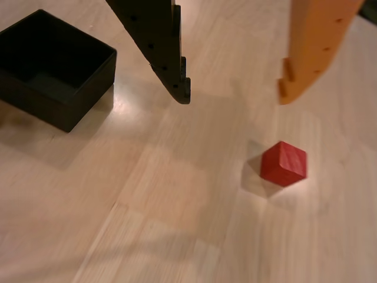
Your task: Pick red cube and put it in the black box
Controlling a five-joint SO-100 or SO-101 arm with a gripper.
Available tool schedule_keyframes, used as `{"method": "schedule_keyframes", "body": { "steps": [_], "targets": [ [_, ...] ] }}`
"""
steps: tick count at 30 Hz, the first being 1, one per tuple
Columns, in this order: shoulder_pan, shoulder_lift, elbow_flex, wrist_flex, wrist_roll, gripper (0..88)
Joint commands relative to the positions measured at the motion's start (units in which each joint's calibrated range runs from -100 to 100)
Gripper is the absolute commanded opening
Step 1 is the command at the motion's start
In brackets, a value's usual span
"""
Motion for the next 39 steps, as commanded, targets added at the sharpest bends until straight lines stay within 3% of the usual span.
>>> {"method": "schedule_keyframes", "body": {
  "steps": [1, 9, 35, 39],
  "targets": [
    [-1.21, 4.48, -6.49, -1.01, -1.19, 26.9],
    [-1.67, 17.43, -19.71, -0.43, -5.33, 27.4],
    [-3.97, 40.66, -46.86, 4.89, -7.1, 27.7],
    [-3.05, 42.24, -48.67, 4.89, -9.11, 27.7]
  ]
}}
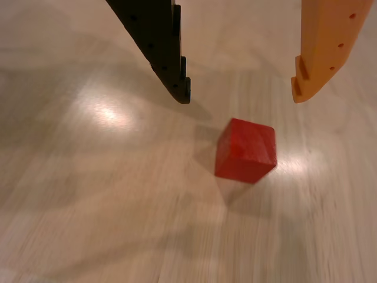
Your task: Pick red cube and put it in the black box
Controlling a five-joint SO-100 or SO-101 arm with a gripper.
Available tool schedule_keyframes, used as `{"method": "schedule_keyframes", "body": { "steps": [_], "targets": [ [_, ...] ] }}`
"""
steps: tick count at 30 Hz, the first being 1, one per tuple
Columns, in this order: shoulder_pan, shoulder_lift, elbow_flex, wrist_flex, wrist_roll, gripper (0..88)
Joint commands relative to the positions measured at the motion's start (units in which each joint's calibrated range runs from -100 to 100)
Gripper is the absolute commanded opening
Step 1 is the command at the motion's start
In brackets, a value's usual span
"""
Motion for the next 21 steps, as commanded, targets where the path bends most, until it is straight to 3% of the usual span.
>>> {"method": "schedule_keyframes", "body": {
  "steps": [1, 21],
  "targets": [
    [0.76, 0.22, -4.97, 0.35, -0.81, 27.7],
    [1.68, 6.32, -11.12, 0.51, -2.33, 27.8]
  ]
}}
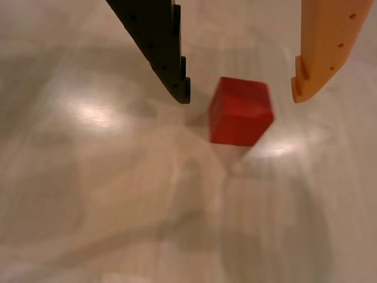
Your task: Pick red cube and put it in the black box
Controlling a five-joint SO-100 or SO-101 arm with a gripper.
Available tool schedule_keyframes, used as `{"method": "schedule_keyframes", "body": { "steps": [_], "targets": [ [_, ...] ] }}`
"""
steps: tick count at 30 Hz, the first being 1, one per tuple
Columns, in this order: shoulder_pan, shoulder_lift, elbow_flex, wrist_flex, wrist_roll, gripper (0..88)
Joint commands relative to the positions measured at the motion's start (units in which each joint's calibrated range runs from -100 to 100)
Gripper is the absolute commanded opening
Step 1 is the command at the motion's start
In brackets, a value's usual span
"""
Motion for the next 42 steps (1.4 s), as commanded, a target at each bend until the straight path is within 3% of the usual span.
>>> {"method": "schedule_keyframes", "body": {
  "steps": [1, 38, 42],
  "targets": [
    [0.0, -0.72, -4.8, 0.5, -0.2, 27.8],
    [-0.38, 8.47, -9.32, 0.66, 0.17, 26.7],
    [-0.23, 8.05, -10.05, 0.66, -0.14, 16.7]
  ]
}}
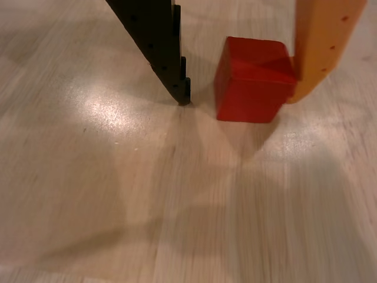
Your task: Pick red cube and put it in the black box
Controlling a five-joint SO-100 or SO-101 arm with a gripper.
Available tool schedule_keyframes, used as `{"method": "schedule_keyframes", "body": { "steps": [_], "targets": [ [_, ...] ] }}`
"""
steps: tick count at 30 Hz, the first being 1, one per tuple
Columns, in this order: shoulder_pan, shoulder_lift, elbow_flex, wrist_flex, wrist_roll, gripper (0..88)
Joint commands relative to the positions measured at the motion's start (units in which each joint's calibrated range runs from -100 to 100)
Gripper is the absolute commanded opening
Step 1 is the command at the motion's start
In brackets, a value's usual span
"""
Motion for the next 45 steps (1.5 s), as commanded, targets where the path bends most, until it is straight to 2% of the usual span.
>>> {"method": "schedule_keyframes", "body": {
  "steps": [1, 3, 7, 15, 17, 20, 23, 27, 31, 34, 40, 45],
  "targets": [
    [-0.08, -1.23, -4.18, 0.3, -0.37, 13.4],
    [-0.08, -1.23, -4.91, 0.63, -0.37, 9.0],
    [0.0, -1.32, -5.18, 1.77, 0.06, 6.5],
    [0.0, -8.17, -5.09, 6.11, 0.36, 6.1],
    [-0.31, -12.93, -4.54, 8.82, 2.19, 6.1],
    [-1.0, -20.45, -4.09, 14.96, 6.88, 6.2],
    [-2.07, -27.8, -4.0, 22.66, 14.68, 6.8],
    [-1.69, -39.75, 5.77, 22.9, 23.81, 6.2],
    [-1.46, -51.44, 22.06, 22.58, 35.99, 6.1],
    [-1.46, -58.96, 32.65, 22.66, 43.12, 6.1],
    [-3.22, -69.24, 47.76, 21.51, 50.49, 6.1],
    [-7.9, -73.33, 55.91, 20.36, 50.97, 6.0]
  ]
}}
